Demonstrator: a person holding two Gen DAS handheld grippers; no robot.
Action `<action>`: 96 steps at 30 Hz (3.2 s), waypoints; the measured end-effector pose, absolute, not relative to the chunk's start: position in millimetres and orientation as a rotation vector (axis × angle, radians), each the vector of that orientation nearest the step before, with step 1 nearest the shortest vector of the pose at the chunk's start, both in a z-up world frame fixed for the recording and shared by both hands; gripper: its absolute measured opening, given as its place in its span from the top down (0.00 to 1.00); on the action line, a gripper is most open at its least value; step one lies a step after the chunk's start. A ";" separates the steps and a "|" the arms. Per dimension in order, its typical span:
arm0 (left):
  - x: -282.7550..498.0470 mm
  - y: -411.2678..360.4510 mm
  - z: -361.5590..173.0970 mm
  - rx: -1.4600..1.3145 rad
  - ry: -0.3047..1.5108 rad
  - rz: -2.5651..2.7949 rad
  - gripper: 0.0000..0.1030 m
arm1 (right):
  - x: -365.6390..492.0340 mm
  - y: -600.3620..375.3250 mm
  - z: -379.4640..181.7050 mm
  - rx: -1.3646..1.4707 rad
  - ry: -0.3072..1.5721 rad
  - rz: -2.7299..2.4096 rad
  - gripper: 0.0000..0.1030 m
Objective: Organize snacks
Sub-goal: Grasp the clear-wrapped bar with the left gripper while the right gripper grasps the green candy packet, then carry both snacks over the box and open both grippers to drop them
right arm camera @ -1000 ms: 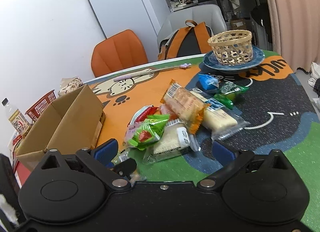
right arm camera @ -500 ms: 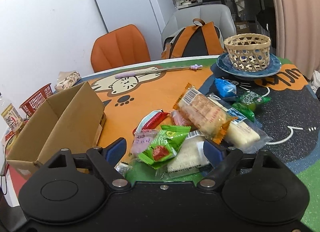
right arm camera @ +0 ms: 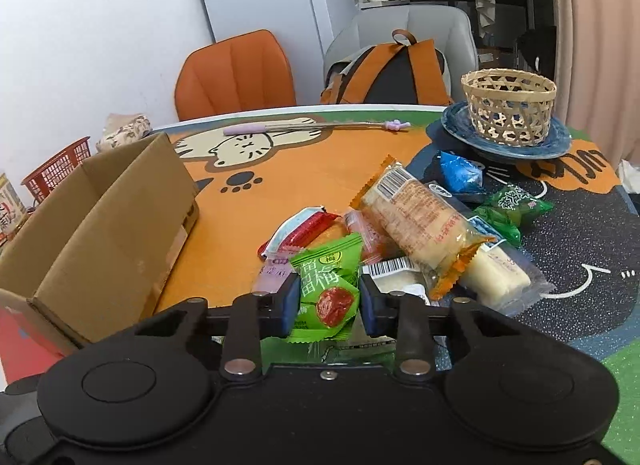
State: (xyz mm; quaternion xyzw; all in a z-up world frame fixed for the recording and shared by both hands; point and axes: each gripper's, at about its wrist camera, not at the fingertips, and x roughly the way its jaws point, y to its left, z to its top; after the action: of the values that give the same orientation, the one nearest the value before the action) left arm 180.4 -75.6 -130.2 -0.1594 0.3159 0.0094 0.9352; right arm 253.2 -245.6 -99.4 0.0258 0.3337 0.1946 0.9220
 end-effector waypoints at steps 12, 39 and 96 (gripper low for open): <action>175.2 -73.0 -129.0 -0.311 0.649 0.002 0.86 | 232.8 -260.9 -96.2 0.086 0.682 0.409 0.70; 143.4 -65.5 -49.0 -0.296 0.462 -0.030 0.86 | 207.1 -240.7 -45.8 0.052 0.568 0.479 0.70; 159.5 68.8 -39.1 -0.410 0.494 0.210 0.78 | 239.1 -105.1 -26.0 -0.030 0.539 0.660 0.67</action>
State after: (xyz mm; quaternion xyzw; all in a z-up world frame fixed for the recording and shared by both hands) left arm 159.5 68.8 -39.1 -0.2011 0.2425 0.1029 0.9435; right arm 239.1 -105.1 -26.0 -0.0146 0.2616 0.3201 0.9104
